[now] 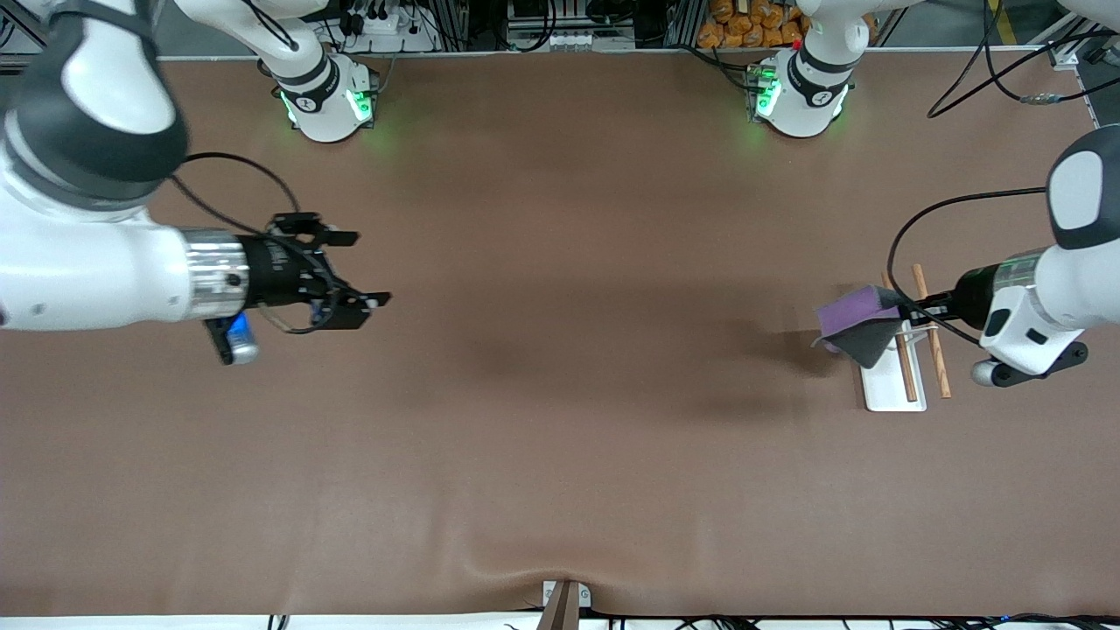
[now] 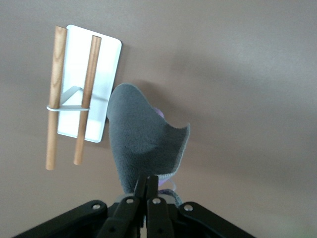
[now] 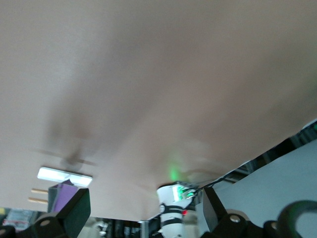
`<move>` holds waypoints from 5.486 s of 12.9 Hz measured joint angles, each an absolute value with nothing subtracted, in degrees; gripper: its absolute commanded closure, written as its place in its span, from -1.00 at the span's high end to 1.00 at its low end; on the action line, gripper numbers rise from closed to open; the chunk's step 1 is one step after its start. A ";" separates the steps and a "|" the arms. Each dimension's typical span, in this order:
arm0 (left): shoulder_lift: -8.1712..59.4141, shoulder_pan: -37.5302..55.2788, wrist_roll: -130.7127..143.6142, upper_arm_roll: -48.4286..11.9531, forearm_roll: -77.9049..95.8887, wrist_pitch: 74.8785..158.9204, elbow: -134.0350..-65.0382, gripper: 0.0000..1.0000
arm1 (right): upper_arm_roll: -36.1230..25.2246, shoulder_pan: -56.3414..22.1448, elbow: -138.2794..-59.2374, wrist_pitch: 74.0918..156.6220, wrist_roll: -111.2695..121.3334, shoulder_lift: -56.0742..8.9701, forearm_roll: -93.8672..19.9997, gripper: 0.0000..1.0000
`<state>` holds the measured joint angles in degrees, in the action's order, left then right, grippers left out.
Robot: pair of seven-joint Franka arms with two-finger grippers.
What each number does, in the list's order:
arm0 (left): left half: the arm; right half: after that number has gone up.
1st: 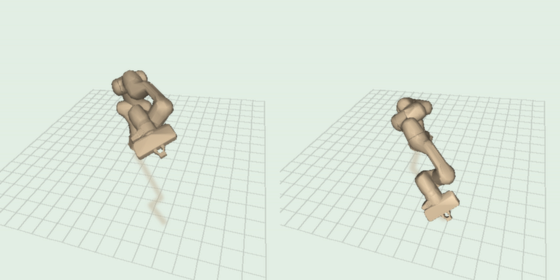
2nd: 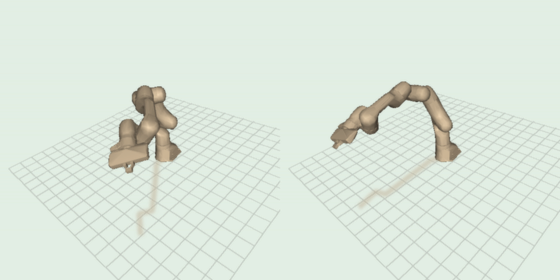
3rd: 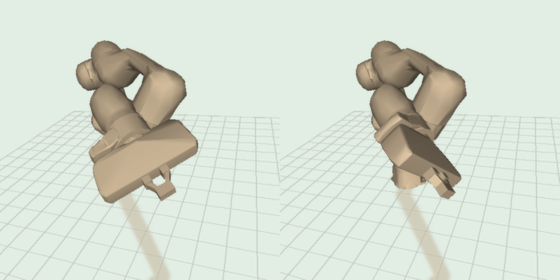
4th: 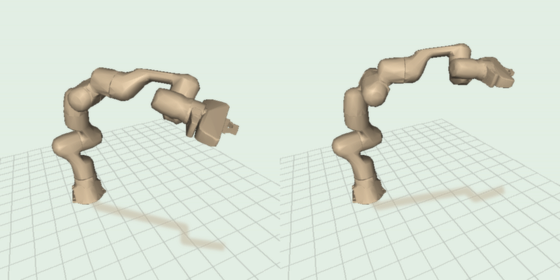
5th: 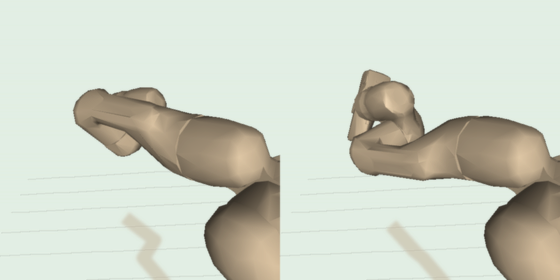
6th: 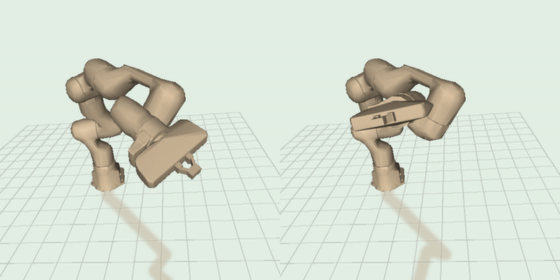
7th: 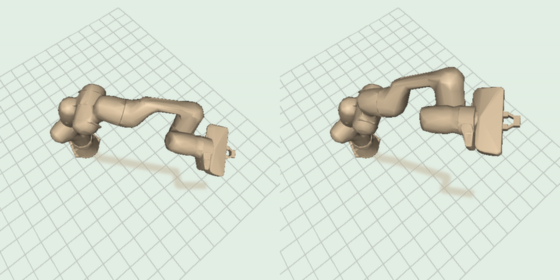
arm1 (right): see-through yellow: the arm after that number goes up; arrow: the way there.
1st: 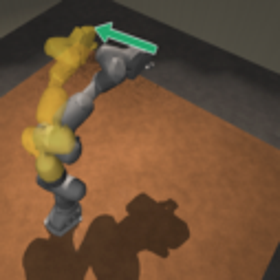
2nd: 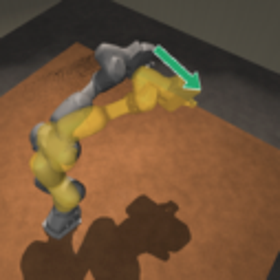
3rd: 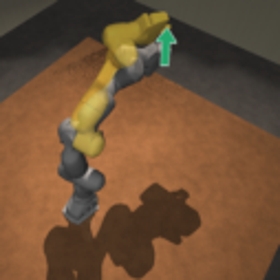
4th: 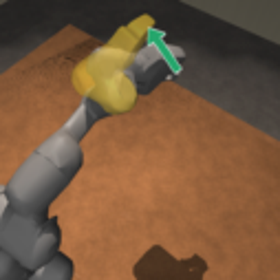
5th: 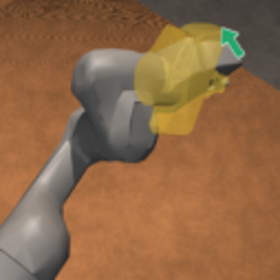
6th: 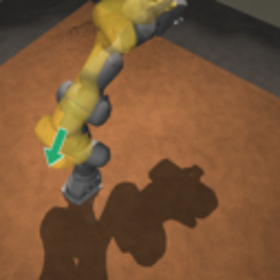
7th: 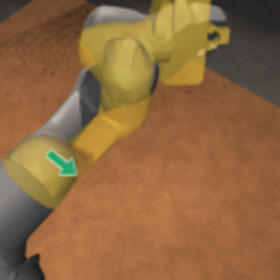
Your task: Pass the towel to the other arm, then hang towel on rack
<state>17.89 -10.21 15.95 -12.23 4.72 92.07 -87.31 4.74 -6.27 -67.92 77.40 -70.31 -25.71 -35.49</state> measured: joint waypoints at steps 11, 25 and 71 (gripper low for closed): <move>20.08 -23.78 -9.12 -12.20 4.65 92.10 -88.70 -1.00 | 4.62 0.37 -67.94 72.17 -14.44 -21.90 -0.81 1.00; 26.76 -32.01 -22.45 -12.20 4.65 95.89 -88.53 1.00 | 4.95 5.14 -94.23 93.08 3.98 -2.80 1.42 1.00; -6.98 4.61 6.82 -1.36 -2.64 86.21 -92.89 1.00 | 5.15 1.83 -88.29 91.90 3.86 -1.40 0.28 1.00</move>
